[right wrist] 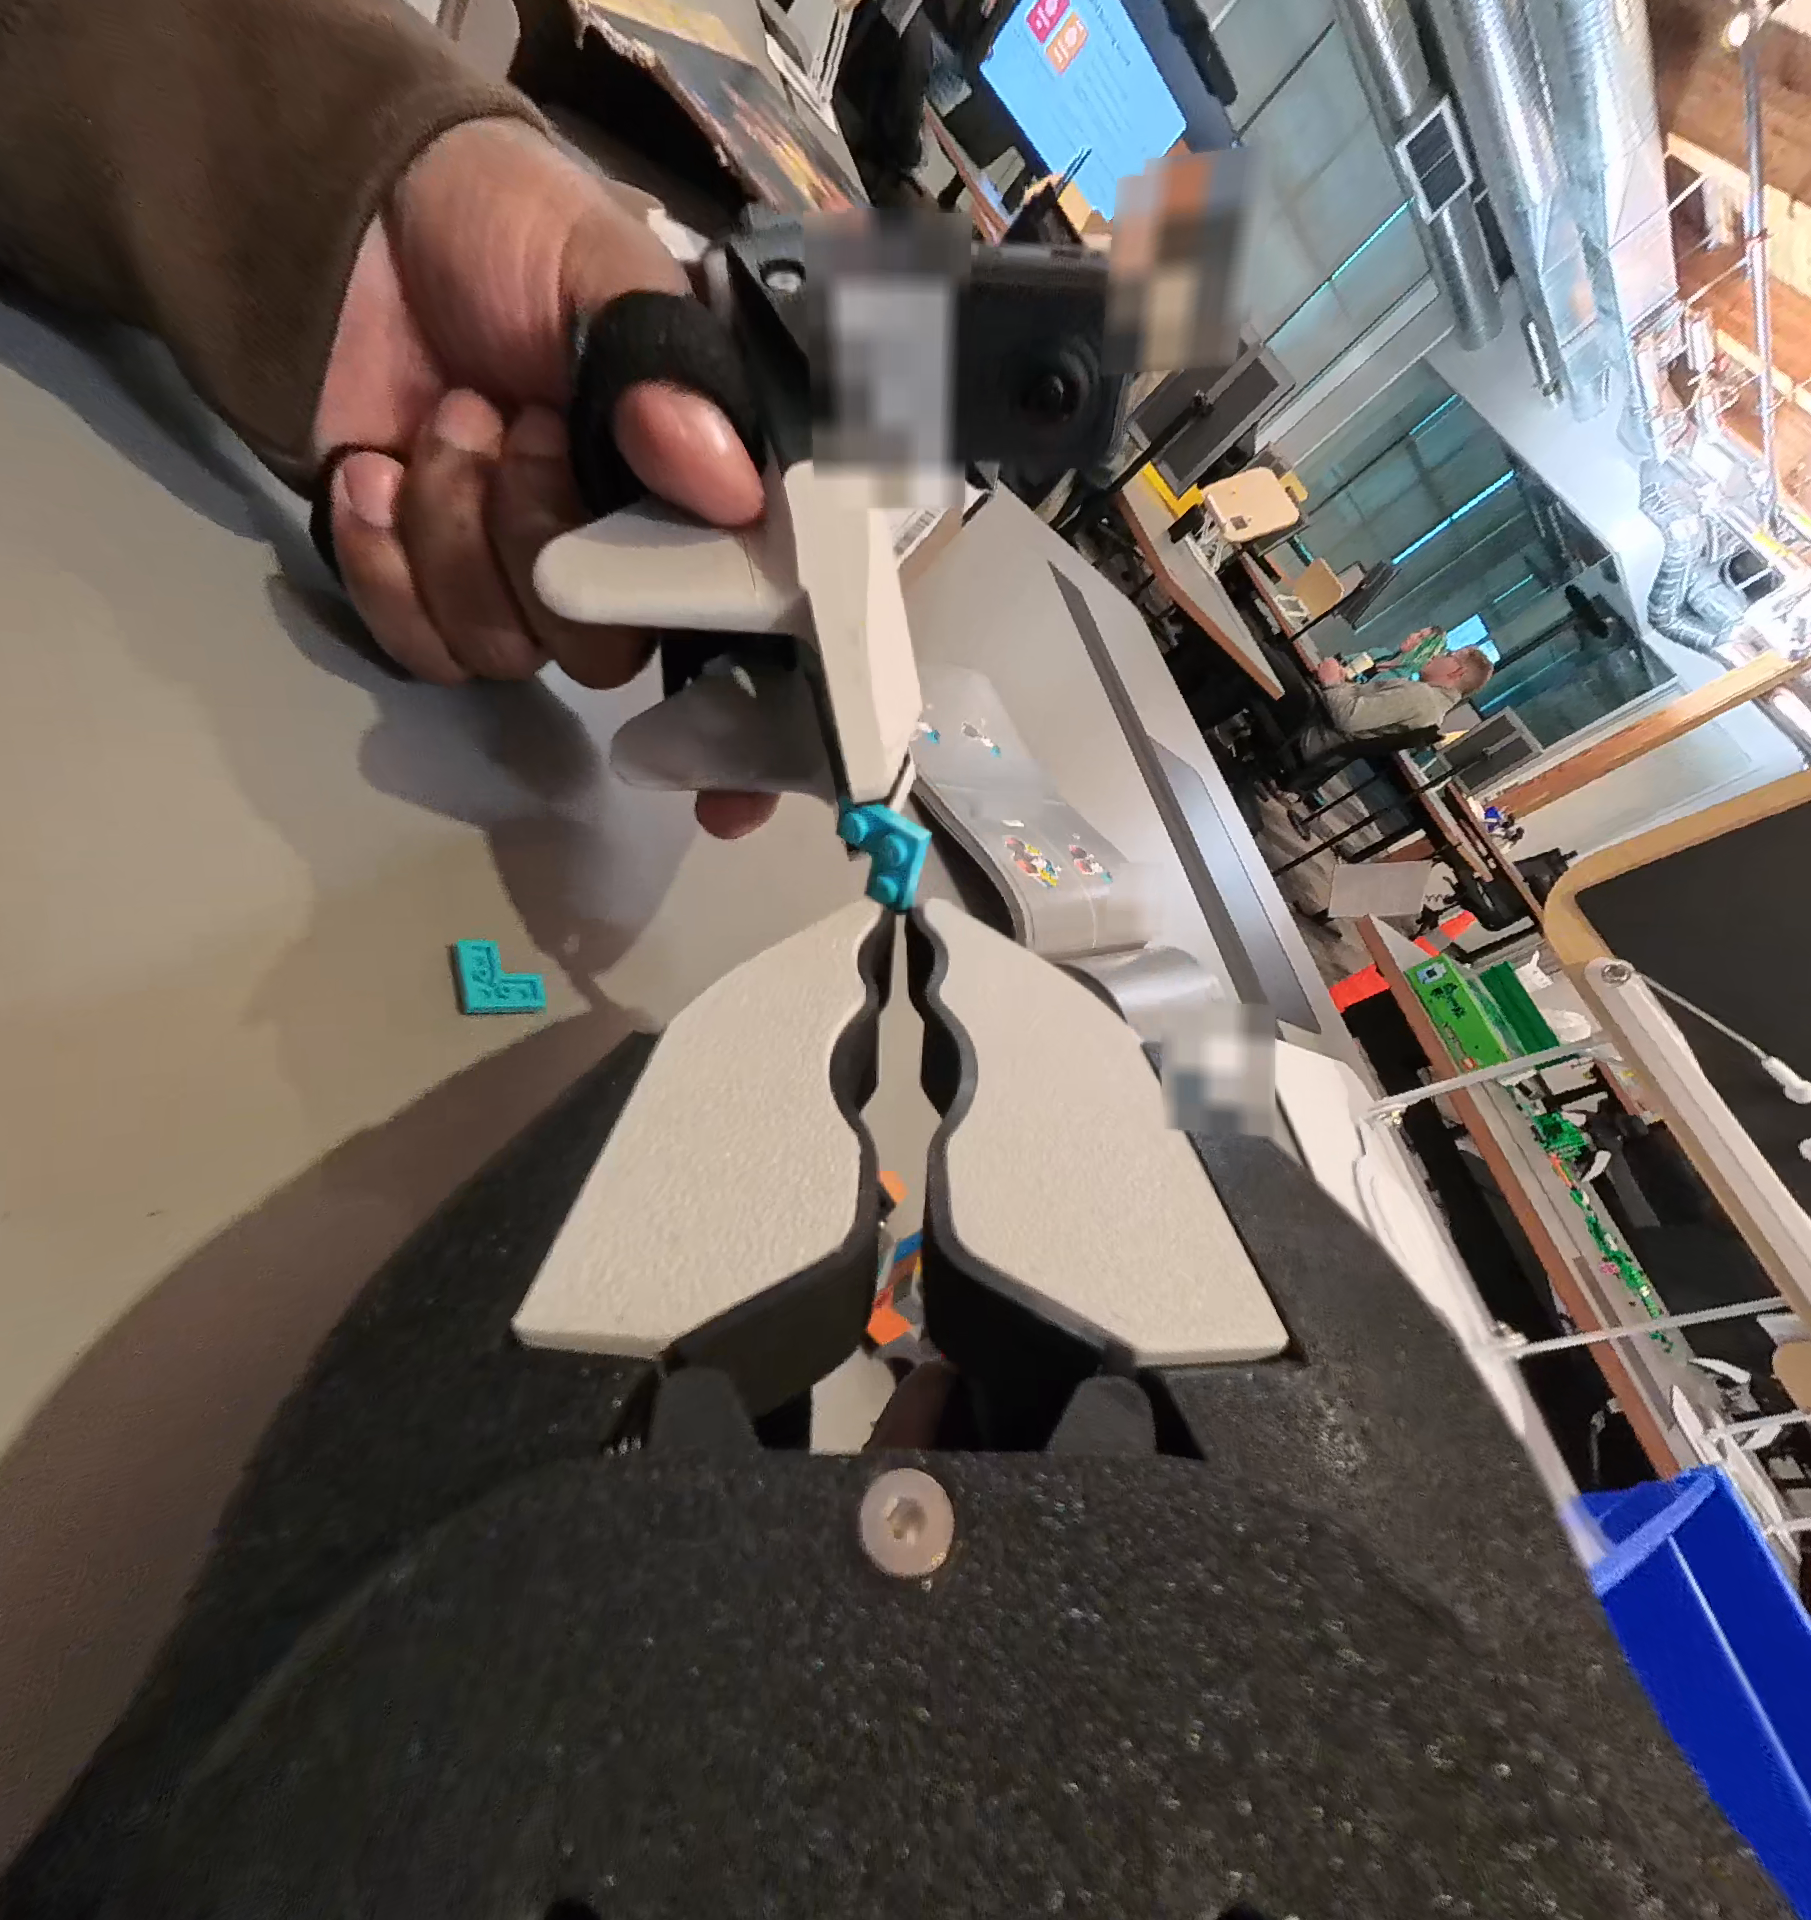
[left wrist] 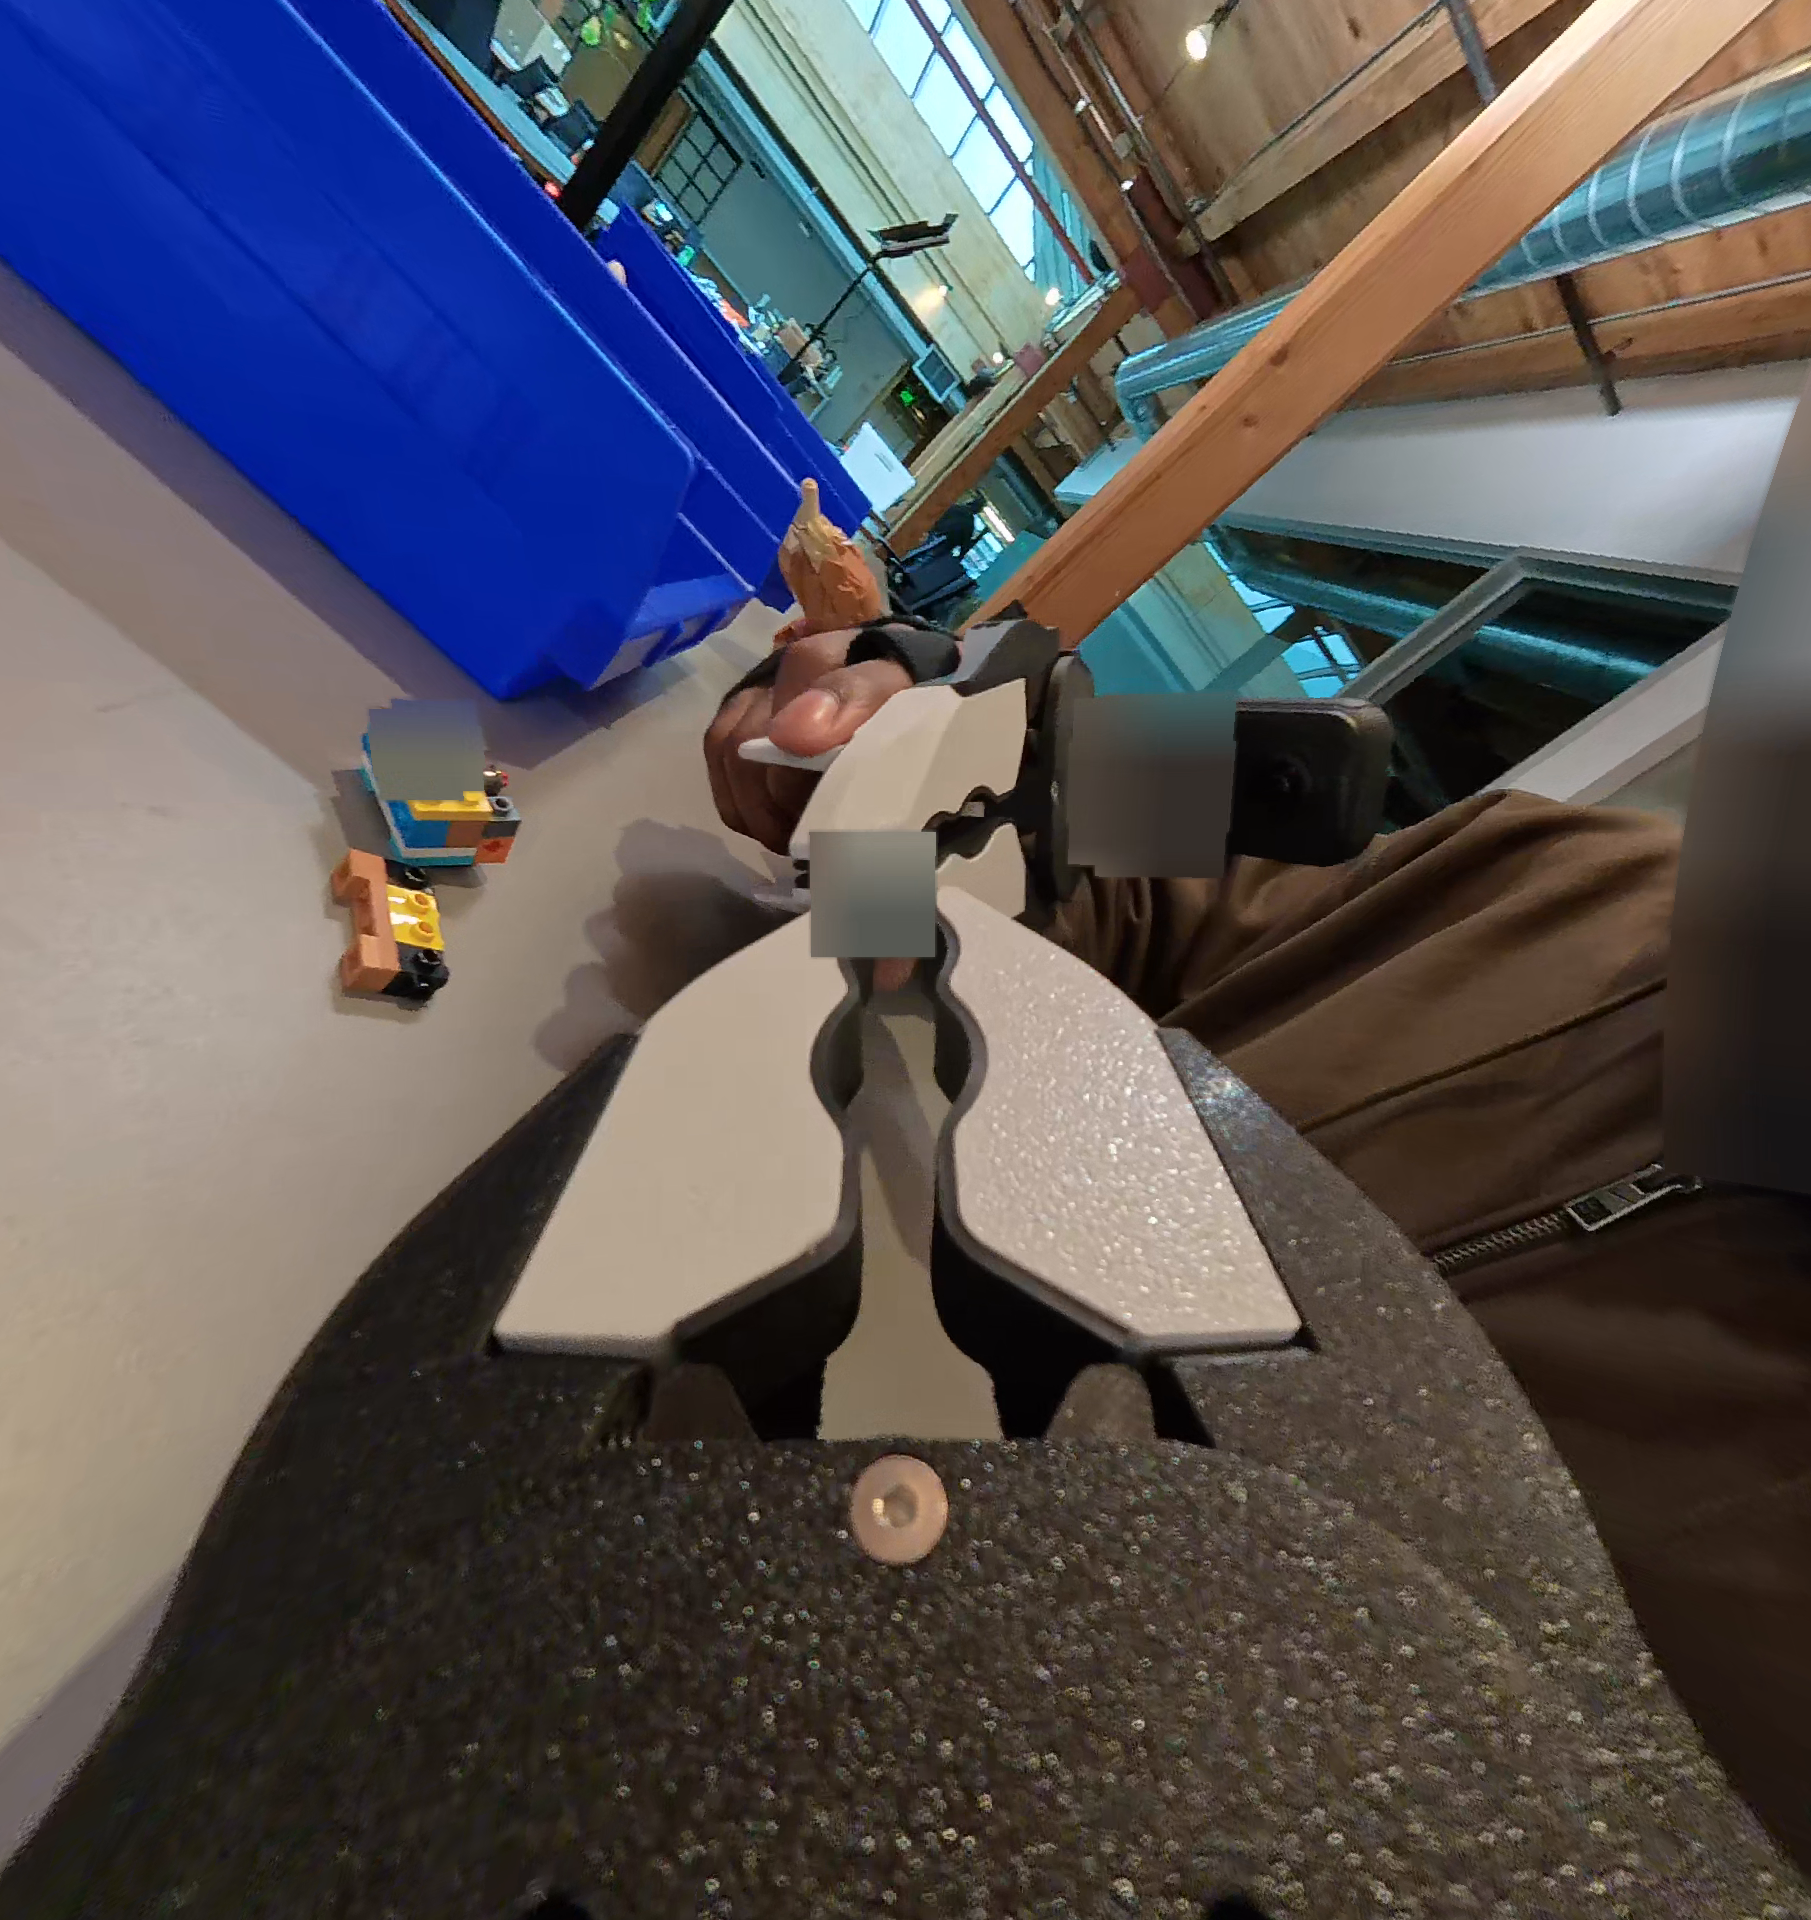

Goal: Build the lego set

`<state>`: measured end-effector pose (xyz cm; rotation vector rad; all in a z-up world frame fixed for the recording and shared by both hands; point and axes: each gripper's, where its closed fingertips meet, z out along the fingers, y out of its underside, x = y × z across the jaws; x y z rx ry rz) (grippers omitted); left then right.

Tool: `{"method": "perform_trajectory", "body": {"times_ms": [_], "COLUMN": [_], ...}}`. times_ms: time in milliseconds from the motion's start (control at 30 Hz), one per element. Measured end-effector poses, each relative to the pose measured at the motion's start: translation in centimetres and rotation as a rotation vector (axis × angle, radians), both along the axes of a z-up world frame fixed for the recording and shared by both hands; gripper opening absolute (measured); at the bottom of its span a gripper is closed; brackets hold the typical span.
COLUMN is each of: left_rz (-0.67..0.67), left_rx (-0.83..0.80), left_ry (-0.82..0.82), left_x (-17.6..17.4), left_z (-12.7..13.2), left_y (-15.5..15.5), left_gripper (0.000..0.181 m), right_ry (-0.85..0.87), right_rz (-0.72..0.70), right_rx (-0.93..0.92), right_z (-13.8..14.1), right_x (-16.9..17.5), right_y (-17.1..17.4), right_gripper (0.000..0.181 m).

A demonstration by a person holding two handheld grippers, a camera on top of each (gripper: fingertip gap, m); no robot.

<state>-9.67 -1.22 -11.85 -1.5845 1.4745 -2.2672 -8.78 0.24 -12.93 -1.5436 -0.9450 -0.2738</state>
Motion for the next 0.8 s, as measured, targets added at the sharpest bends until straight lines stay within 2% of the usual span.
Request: {"method": "perform_trajectory", "body": {"times_ms": [500,800], "left_rz": [0.099,0.13], "left_rx": [0.121,0.091], "left_ry": [0.09,0.065], "left_x": [0.8,0.9], "left_z": [-1.7,-1.2], "left_y": [0.6,1.0], "left_gripper": [0.004,0.003], "right_ry": [0.024,0.039], "right_rz": [-0.034,-0.052], "right_rx": [-0.118,-0.113], "right_z": [-2.0,-1.8], "right_x": [0.2,0.5], "right_y": [0.1,0.3], "right_gripper": [0.0,0.0]}}
